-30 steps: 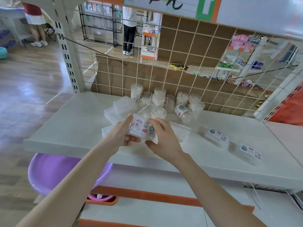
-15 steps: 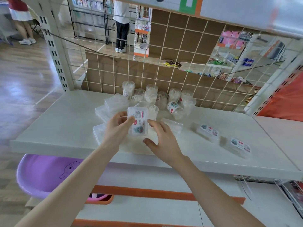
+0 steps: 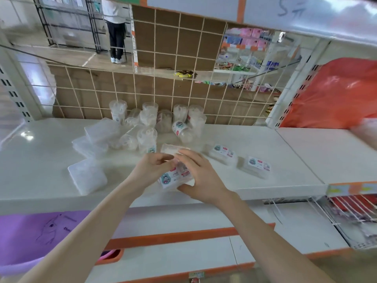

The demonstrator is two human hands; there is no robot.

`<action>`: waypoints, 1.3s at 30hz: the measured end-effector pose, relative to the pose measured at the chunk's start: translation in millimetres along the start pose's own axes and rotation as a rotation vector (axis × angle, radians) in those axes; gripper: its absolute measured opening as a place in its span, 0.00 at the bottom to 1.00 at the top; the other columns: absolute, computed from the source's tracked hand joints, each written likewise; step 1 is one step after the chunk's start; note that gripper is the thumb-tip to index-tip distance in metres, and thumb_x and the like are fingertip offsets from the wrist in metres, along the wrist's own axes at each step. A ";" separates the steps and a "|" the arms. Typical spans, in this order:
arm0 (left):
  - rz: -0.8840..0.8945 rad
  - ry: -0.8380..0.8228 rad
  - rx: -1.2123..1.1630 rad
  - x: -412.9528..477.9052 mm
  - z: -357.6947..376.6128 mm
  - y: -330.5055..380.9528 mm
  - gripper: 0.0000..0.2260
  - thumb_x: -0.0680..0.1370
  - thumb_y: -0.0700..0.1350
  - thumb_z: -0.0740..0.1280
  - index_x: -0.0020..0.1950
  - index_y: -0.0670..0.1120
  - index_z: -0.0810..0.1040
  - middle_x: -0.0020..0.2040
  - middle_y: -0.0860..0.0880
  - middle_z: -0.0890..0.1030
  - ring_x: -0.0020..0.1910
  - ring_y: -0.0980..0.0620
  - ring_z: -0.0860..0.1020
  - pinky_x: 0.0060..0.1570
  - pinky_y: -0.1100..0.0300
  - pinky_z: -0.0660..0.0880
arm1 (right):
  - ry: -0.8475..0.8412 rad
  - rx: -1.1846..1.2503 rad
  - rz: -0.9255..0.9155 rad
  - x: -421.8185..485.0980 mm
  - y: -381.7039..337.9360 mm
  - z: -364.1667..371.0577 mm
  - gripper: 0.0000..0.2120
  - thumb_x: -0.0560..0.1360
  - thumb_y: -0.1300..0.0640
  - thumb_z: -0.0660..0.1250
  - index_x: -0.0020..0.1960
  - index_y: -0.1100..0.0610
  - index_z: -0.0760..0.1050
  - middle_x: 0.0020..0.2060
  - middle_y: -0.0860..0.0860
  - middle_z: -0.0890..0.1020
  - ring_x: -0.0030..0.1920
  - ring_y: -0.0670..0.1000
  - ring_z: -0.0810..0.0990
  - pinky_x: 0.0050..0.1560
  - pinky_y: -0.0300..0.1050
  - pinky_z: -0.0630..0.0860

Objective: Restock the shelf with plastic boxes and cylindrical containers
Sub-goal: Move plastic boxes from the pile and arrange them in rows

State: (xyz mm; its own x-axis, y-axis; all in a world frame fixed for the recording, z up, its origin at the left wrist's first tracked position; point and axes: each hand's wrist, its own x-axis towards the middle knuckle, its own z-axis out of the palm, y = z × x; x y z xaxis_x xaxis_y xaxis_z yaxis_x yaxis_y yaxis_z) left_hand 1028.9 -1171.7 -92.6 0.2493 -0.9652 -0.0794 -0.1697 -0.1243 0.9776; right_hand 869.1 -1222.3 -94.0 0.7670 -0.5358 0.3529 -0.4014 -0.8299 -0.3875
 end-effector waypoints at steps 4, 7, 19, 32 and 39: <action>-0.036 -0.010 0.004 7.8 31.5 8.5 0.14 0.73 0.43 0.70 0.58 0.46 0.76 0.52 0.46 0.80 0.50 0.52 0.79 0.49 0.62 0.72 | 0.046 0.032 0.093 -20.1 21.4 -16.8 0.31 0.64 0.62 0.75 0.65 0.67 0.70 0.65 0.60 0.71 0.65 0.60 0.70 0.64 0.49 0.66; 0.016 -0.022 0.076 15.5 60.4 16.8 0.17 0.74 0.43 0.70 0.62 0.44 0.74 0.53 0.48 0.78 0.45 0.55 0.77 0.41 0.65 0.74 | 0.078 0.035 0.161 -35.9 41.0 -32.5 0.30 0.64 0.61 0.76 0.63 0.67 0.71 0.62 0.61 0.72 0.63 0.61 0.71 0.63 0.43 0.64; 0.223 -0.094 0.468 45.2 192.1 31.5 0.19 0.76 0.44 0.65 0.66 0.44 0.71 0.62 0.48 0.76 0.58 0.49 0.76 0.59 0.55 0.71 | 0.123 -0.097 0.340 -105.4 141.7 -93.7 0.29 0.59 0.63 0.78 0.59 0.67 0.75 0.55 0.64 0.77 0.53 0.65 0.76 0.55 0.50 0.70; 0.270 -0.404 1.099 107.7 243.0 29.9 0.30 0.75 0.49 0.65 0.74 0.54 0.56 0.75 0.48 0.55 0.74 0.50 0.51 0.70 0.57 0.53 | 0.189 -0.060 0.611 -172.3 235.9 -147.5 0.27 0.68 0.59 0.72 0.65 0.58 0.71 0.62 0.55 0.72 0.60 0.57 0.69 0.56 0.43 0.65; 0.223 -0.402 1.112 111.3 243.6 32.0 0.32 0.73 0.45 0.67 0.73 0.56 0.57 0.68 0.49 0.65 0.66 0.47 0.62 0.62 0.56 0.62 | 0.204 -0.036 0.633 -176.0 248.6 -142.2 0.26 0.68 0.58 0.72 0.65 0.58 0.71 0.61 0.54 0.72 0.59 0.57 0.69 0.52 0.41 0.63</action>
State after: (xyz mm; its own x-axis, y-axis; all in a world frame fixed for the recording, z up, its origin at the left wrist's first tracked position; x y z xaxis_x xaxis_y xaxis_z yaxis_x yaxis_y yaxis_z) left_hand 819.0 -1339.2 -117.6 -0.1717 -0.9688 -0.1787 -0.9500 0.1148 0.2905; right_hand 563.1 -1356.3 -131.3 0.2692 -0.9372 0.2218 -0.7623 -0.3481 -0.5456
